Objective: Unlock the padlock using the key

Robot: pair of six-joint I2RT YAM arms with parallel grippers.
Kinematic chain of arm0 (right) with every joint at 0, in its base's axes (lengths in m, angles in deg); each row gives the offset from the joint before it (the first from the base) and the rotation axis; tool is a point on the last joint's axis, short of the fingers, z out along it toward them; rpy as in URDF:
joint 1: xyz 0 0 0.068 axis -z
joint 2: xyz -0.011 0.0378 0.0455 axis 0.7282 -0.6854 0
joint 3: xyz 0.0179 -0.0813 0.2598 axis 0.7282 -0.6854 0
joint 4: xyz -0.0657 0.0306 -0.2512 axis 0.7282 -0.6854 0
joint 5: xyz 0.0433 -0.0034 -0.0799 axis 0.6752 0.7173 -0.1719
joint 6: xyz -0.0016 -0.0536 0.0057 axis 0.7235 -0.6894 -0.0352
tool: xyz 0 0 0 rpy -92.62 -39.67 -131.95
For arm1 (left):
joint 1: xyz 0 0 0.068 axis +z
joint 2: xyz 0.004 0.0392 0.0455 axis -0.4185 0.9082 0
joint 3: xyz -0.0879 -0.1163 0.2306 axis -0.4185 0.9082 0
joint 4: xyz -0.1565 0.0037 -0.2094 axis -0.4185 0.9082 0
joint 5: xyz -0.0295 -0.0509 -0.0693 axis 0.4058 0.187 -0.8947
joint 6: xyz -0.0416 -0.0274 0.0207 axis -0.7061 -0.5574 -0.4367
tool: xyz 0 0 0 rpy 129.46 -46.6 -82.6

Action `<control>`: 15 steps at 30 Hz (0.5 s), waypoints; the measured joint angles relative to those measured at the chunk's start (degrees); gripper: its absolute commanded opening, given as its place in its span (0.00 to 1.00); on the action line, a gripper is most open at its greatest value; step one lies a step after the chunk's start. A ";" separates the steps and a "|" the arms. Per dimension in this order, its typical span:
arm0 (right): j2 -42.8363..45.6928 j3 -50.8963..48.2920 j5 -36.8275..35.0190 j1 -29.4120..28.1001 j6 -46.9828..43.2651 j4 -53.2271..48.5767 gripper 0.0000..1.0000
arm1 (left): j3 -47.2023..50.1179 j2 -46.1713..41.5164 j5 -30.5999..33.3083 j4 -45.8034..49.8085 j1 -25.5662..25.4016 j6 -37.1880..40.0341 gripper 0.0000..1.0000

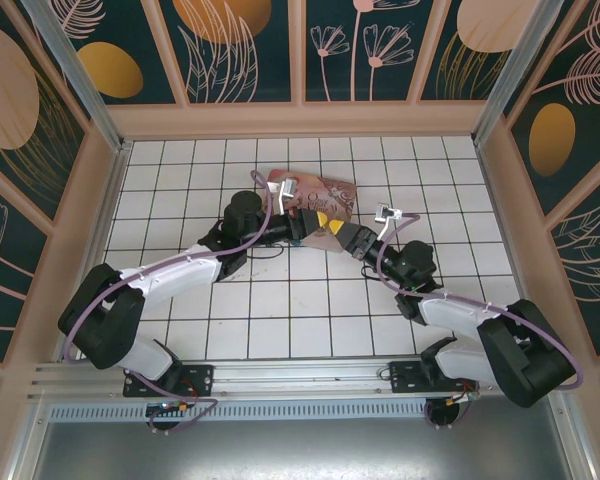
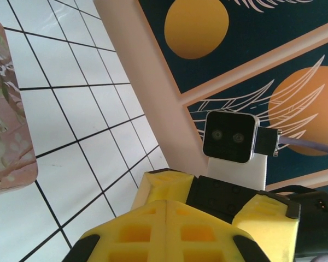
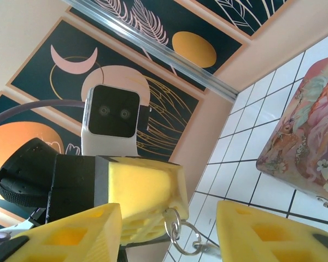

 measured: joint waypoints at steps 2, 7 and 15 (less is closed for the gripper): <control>-0.11 0.00 0.07 0.00 0.02 0.44 0.43 | 0.00 0.04 -0.24 -0.55 0.00 -0.42 0.00; -1.88 0.02 0.50 -1.40 0.02 1.60 0.37 | 0.00 0.26 -0.79 -0.96 0.04 -0.85 0.00; -3.96 0.92 1.51 -2.45 0.02 1.92 0.33 | 0.00 0.31 -1.25 -1.42 0.04 -1.27 0.00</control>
